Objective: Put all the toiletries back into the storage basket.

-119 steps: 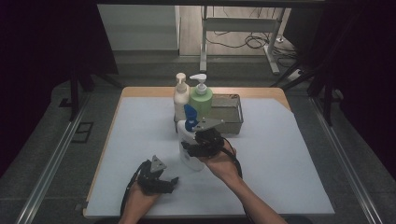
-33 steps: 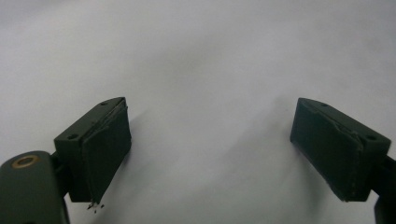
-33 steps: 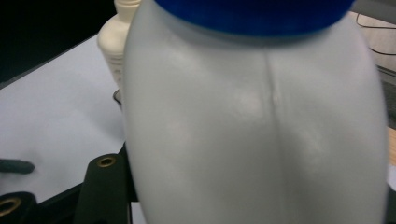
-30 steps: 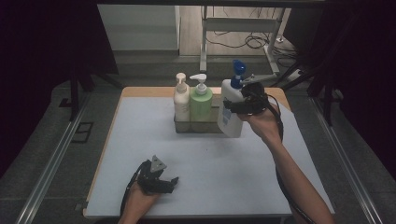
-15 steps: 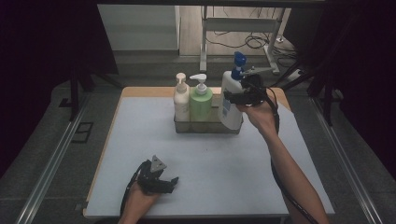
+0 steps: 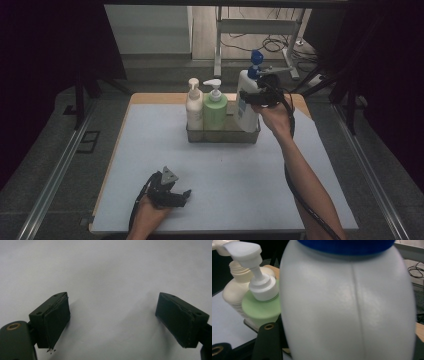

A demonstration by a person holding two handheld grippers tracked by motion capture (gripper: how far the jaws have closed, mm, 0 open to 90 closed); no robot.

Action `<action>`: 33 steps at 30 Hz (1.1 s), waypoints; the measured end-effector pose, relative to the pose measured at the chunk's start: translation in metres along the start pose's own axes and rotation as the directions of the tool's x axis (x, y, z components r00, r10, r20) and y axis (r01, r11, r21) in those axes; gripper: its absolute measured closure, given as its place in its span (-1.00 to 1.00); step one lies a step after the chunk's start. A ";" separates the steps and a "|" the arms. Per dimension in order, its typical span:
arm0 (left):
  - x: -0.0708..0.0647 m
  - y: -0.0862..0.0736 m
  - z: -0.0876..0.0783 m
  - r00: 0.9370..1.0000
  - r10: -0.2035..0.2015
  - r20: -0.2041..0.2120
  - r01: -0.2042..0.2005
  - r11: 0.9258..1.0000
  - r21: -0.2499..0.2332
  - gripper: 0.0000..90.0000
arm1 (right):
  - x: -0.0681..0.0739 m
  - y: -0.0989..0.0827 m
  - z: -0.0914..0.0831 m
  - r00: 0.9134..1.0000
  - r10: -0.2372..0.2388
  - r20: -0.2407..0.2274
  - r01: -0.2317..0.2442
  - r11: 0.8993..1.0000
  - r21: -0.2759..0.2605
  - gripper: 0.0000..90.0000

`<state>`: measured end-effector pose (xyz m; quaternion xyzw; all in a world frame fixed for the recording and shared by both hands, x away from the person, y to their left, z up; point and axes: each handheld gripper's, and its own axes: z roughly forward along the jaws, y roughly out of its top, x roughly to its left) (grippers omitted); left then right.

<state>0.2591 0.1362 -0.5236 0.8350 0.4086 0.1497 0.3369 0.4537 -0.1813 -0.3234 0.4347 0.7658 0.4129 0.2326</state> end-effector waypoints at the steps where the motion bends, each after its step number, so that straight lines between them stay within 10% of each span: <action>1: 0.000 0.000 0.000 1.000 0.000 0.000 0.000 1.000 0.000 -0.73 | 0.000 0.000 0.001 1.000 0.000 0.002 0.000 1.000 -0.001 -0.11; 33: 0.000 0.000 0.000 1.000 -0.001 0.001 0.001 1.000 0.001 -0.73 | 0.004 -0.011 0.042 1.000 -0.006 0.028 0.006 1.000 -0.001 -0.11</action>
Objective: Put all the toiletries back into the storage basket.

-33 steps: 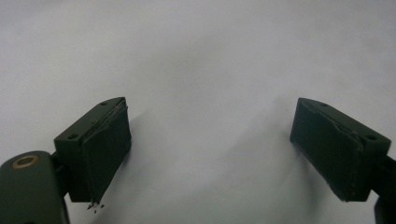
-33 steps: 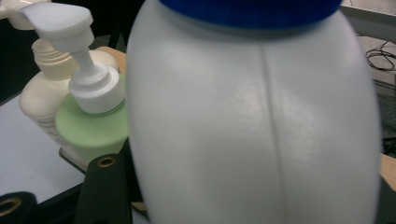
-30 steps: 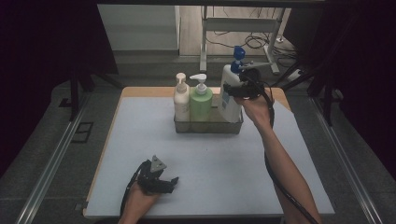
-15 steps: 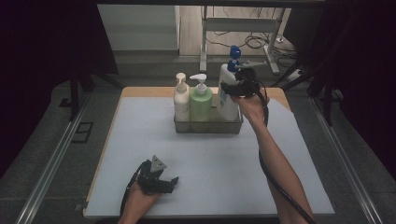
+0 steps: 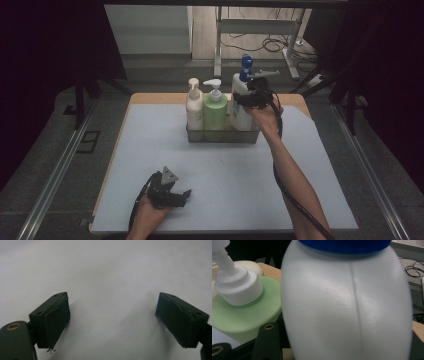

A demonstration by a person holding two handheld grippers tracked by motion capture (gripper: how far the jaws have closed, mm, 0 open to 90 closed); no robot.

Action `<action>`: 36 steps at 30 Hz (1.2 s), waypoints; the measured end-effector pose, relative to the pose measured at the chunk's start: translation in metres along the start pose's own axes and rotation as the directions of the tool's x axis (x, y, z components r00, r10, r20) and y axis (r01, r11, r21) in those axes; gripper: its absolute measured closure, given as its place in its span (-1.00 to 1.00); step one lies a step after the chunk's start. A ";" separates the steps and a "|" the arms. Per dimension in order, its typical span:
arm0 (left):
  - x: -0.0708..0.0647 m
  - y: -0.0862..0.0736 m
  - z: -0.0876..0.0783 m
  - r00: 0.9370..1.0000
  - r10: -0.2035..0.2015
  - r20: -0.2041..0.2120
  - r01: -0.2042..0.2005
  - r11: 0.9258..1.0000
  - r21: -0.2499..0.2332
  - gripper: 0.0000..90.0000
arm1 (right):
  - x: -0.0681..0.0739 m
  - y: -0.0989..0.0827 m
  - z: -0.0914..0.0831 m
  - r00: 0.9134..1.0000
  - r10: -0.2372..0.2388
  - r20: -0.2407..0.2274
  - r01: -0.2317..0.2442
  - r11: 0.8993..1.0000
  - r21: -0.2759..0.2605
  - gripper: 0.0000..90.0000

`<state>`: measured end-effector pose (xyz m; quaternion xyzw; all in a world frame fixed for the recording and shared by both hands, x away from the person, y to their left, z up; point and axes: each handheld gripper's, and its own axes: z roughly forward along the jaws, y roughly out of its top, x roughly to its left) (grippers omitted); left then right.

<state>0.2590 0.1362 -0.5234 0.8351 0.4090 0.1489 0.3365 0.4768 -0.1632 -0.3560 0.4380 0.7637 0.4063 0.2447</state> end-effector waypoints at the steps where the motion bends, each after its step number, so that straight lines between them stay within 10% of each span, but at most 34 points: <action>1: 0.000 0.000 0.000 1.000 0.000 0.000 0.000 1.000 0.001 -0.73 | 0.001 -0.001 0.000 1.000 0.003 -0.002 -0.003 1.000 0.000 -0.11; 36: 0.000 0.000 0.000 1.000 0.001 0.000 -0.001 1.000 0.002 -0.73 | 0.011 -0.034 0.018 0.999 -0.011 -0.031 0.013 0.996 0.086 -0.12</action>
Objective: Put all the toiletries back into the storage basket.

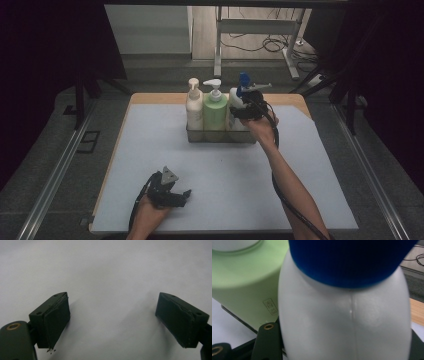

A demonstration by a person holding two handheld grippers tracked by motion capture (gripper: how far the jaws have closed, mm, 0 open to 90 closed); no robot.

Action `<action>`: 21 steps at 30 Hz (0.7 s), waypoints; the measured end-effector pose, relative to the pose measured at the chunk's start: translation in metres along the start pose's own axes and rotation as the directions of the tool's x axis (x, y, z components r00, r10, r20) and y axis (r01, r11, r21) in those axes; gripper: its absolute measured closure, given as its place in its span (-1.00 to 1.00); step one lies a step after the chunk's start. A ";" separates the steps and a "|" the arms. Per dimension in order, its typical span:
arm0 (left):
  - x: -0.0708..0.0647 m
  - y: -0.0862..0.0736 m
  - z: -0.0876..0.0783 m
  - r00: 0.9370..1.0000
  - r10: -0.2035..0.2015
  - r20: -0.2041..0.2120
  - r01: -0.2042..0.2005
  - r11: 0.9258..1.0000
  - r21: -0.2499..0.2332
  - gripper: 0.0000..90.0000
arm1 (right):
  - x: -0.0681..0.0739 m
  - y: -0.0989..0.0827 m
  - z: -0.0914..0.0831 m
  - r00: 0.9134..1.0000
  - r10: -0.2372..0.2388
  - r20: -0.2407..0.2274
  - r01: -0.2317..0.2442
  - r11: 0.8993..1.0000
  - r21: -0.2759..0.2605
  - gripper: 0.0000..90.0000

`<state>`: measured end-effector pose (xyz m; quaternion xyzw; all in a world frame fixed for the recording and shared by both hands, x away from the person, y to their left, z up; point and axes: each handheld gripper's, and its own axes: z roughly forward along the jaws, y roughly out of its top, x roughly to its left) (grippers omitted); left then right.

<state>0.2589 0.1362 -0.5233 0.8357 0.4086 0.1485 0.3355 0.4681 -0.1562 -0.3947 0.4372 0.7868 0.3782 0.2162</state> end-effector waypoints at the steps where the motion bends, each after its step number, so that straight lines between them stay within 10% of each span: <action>1: 0.000 0.000 0.000 1.000 0.000 0.000 0.000 1.000 0.000 -0.73 | 0.000 -0.001 0.001 1.000 -0.004 0.002 0.004 1.000 0.003 -0.12; 21: 0.000 0.000 0.000 1.000 -0.001 0.001 0.001 1.000 -0.001 -0.73 | -0.003 0.000 0.001 1.000 0.007 -0.018 -0.007 1.000 0.002 -0.21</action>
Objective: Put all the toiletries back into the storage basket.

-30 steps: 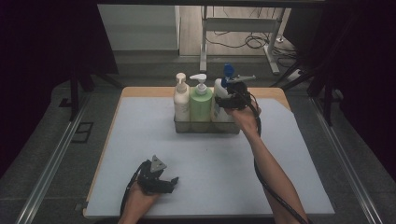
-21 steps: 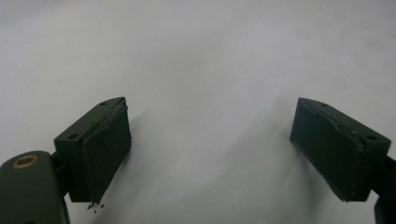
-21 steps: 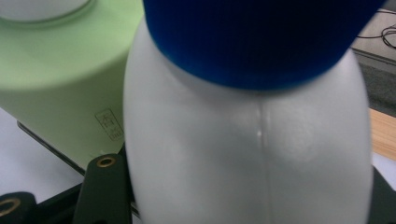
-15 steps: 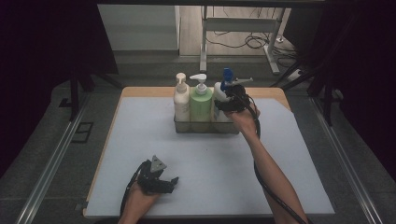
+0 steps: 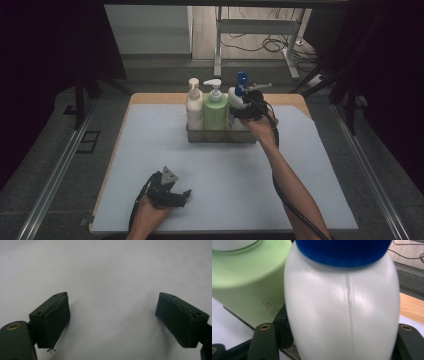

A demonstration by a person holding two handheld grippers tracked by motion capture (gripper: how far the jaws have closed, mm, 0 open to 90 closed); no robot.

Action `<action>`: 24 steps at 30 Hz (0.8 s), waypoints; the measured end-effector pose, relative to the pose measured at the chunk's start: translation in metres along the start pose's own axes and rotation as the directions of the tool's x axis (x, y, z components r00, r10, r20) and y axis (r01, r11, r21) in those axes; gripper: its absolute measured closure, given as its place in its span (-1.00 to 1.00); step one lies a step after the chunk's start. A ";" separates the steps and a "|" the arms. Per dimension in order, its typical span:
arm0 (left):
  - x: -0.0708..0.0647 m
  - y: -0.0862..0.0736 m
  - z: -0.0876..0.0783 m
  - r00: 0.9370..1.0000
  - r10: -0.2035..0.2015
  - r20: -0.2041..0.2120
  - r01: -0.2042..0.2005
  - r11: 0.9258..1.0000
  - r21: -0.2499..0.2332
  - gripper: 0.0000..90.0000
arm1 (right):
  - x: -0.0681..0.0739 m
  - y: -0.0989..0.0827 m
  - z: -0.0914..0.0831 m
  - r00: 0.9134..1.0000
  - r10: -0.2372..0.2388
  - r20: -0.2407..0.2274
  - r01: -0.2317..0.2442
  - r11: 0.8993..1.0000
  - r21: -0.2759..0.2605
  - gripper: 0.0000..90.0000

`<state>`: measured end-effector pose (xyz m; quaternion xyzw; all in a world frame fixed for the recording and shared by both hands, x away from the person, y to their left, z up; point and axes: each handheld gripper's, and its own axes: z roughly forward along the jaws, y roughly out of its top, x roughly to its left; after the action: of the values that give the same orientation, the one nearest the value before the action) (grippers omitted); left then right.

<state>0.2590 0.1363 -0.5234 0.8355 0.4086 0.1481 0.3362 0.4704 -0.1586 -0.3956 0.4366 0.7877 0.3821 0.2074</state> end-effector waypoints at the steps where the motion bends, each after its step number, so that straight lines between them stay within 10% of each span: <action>1: 0.000 0.000 0.000 1.000 0.000 0.000 0.000 1.000 0.000 -0.73 | 0.000 0.000 -0.001 1.000 -0.001 -0.003 0.001 1.000 0.002 -0.22; 24: 0.000 0.000 0.000 1.000 0.001 -0.001 -0.001 1.000 0.000 -0.73 | -0.009 -0.025 -0.030 0.996 -0.002 -0.085 0.002 1.000 0.002 -0.20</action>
<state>0.2590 0.1364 -0.5235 0.8356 0.4083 0.1485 0.3361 0.4425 -0.1871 -0.3968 0.4194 0.7965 0.3994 0.1737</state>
